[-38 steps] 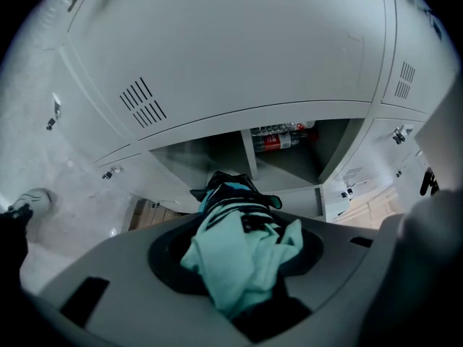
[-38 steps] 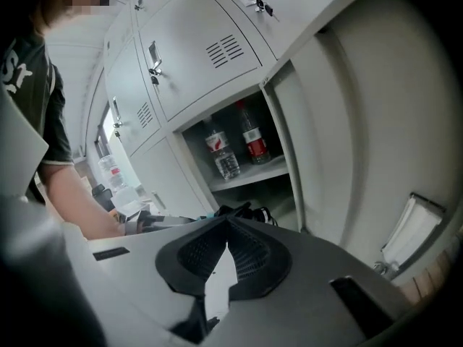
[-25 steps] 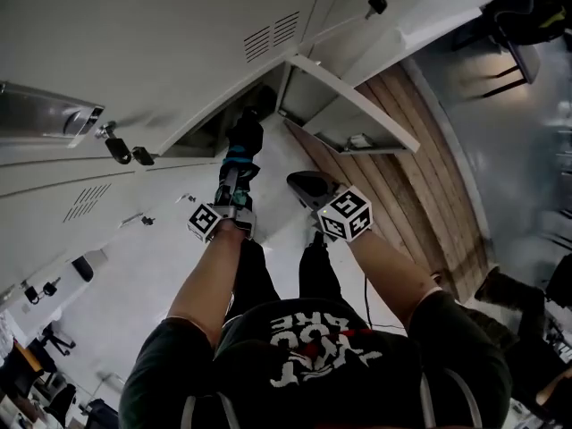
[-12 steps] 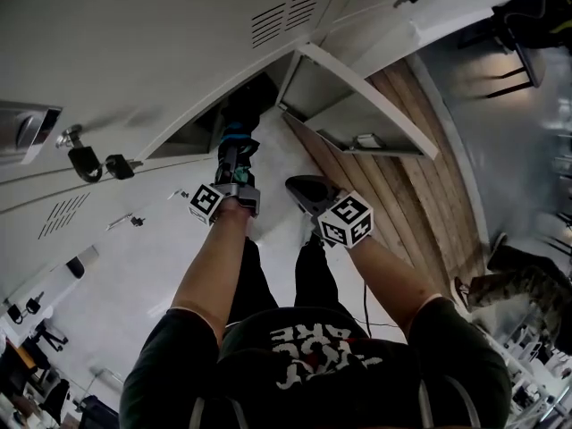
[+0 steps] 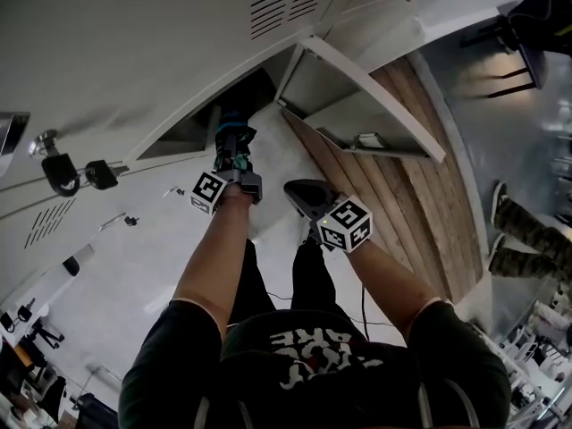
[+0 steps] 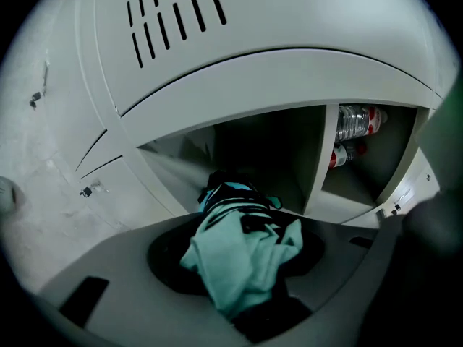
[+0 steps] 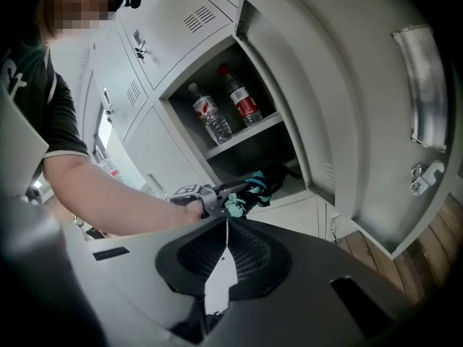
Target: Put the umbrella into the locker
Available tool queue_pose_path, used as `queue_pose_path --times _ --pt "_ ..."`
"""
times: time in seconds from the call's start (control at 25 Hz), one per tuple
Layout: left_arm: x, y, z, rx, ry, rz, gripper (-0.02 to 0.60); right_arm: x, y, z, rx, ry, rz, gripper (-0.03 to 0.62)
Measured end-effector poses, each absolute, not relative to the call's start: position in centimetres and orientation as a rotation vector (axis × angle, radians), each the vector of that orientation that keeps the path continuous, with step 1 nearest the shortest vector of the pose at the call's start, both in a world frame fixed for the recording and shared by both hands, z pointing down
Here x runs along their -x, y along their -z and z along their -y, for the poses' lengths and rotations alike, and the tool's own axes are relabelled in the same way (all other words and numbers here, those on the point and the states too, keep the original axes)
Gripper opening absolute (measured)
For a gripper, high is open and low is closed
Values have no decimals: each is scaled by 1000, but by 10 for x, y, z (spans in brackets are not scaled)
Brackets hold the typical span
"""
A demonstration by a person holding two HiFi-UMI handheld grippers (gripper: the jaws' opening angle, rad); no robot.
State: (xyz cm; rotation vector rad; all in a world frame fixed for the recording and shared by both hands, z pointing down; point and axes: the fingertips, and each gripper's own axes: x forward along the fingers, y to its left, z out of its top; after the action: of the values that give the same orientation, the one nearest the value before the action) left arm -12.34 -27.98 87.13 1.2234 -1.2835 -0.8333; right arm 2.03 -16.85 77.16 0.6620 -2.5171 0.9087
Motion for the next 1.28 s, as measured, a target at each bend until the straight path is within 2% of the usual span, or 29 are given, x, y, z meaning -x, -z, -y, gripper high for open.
queue_pose_path --times 1.04,1.28 --pt "111 -868 347 -1598 334 1480 215 -17 -789 157 -616 -941 2489 35" --pt "113 -868 355 -1728 101 1558 215 -23 -792 154 -623 -943 2483 36"
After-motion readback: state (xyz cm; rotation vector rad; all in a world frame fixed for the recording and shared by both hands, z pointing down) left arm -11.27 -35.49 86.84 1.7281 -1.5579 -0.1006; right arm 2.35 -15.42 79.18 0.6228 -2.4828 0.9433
